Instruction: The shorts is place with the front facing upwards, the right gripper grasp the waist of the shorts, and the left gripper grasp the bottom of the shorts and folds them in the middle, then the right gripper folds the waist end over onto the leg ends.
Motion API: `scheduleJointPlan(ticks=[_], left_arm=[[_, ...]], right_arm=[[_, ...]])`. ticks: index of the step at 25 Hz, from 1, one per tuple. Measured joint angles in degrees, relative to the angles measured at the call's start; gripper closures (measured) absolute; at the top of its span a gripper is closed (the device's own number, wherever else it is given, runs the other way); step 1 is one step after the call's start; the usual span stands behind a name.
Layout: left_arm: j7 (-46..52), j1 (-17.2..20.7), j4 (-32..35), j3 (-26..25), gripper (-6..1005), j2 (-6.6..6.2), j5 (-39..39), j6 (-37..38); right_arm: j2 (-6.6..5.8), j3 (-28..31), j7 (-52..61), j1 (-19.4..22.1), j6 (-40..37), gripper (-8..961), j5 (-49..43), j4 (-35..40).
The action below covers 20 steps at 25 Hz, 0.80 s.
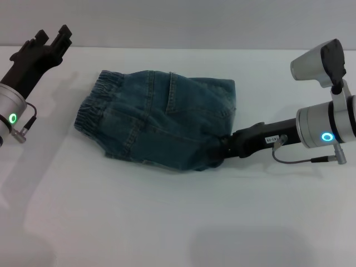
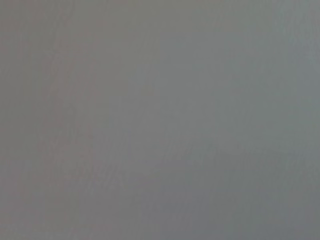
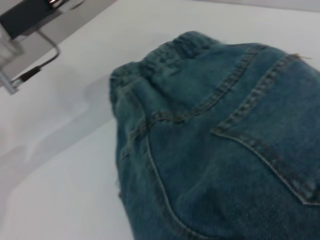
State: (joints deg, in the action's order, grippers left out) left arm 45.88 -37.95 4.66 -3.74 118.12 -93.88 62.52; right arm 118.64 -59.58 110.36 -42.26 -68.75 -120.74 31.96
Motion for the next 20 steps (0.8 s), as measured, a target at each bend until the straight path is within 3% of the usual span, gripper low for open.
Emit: scheduleJointPlan(ticks=[10,16,18,20], left_arm=[[0.0,0.3,0.3,-0.2,367,-0.03,0.0,-0.2],[0.1,0.6,0.3,-0.1,367,-0.06,0.0,-0.1],[0.4,1.2,0.2,-0.1,367,-0.07,0.0,0.5],[0.5,2.0,0.0,-0.2,367,-0.08,0.0,1.7]], right_arm=[[-0.16,2.0,-1.7,2.3,6.5,387,3.8,-0.1],[-0.15,2.2,-6.8,7.9,-3.2,387,13.2,6.4],[-0.19,2.6,-12.9,12.5,-9.1,387,22.7,9.7],[-0.21,3.1,-15.6,14.0,-10.4,387,25.9,10.0]])
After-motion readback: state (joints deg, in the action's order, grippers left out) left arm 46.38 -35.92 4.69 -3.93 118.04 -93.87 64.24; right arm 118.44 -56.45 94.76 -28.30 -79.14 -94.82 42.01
